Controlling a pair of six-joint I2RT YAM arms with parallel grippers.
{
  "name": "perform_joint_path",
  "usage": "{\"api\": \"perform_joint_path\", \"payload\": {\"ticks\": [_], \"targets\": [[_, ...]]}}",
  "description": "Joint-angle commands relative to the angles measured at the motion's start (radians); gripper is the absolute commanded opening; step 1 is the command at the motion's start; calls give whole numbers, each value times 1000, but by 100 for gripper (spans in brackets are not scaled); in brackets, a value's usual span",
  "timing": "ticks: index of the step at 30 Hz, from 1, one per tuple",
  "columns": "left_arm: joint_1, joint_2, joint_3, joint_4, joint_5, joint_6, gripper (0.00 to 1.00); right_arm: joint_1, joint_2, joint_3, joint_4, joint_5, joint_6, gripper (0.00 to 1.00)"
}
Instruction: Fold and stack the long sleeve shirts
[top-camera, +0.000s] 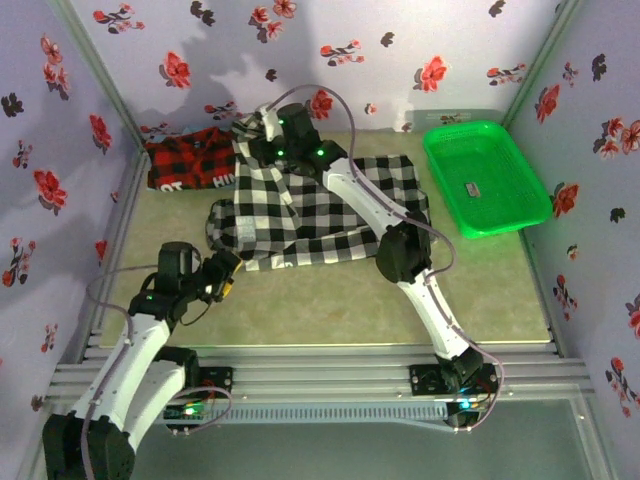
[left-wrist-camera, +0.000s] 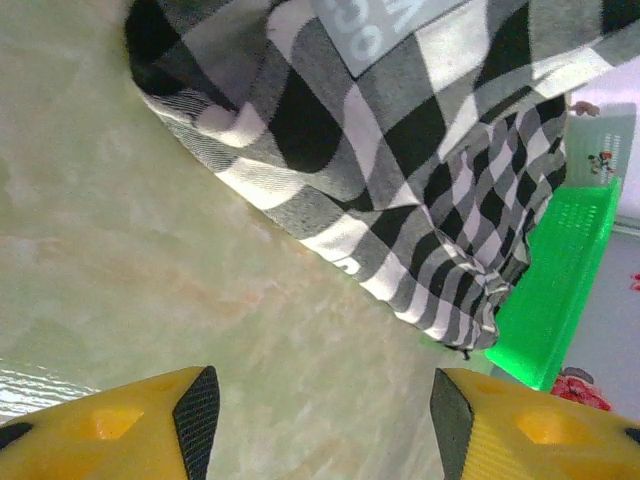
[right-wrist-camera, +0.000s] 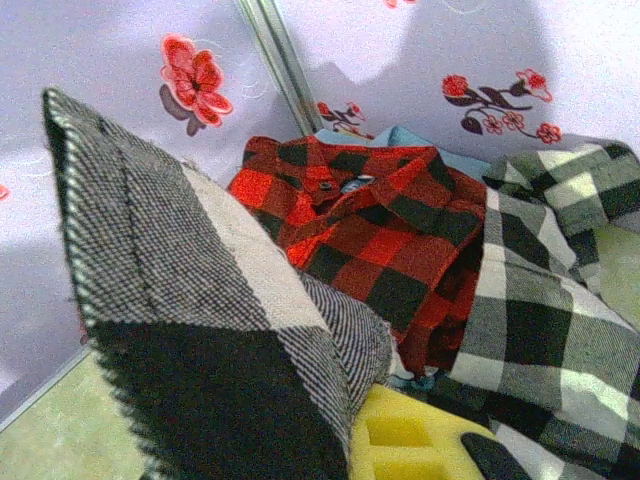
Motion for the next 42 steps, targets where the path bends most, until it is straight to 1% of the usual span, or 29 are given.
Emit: {"api": "perform_joint_path", "payload": {"ticks": [1,4,6,13,15,17,21,26,29,34,38,39,41,42], "targets": [[-5,-17,-22,30,-35,-27,61,3,-4,38,47,-63,-29,0],[-5,-9,-22,30,-46,-22,61,12,-47,0,-4,-99,-42,0],[-3,-2,-14,29,-50,-14,61,19,-106,-81,-24,-97,-75,0],[17,20,25,-2,-59,21,61,25,-431,-612,37,-154,-146,0],[26,20,26,-4,-61,24,61,25,-514,-740,42,-188,-160,0],[34,21,29,-4,-63,25,61,27,-587,-853,35,-214,-175,0],[50,38,41,-3,-64,37,61,27,-705,-1035,-11,-211,-226,0],[55,91,75,7,-55,69,61,47,-792,-1162,-69,-212,-288,0],[55,117,92,17,-55,76,61,64,-824,-1214,-125,-165,-332,0],[54,160,114,43,-55,80,61,67,-888,-1356,-119,-91,-367,0],[51,207,149,68,-42,88,61,66,-925,-1432,-127,-39,-398,0],[50,220,160,71,-40,95,61,71,-936,-1453,-132,-26,-408,5],[49,243,182,72,-40,112,61,78,-957,-1497,-136,13,-416,12],[48,256,190,73,-40,116,61,80,-970,-1525,-136,33,-408,20]]}}
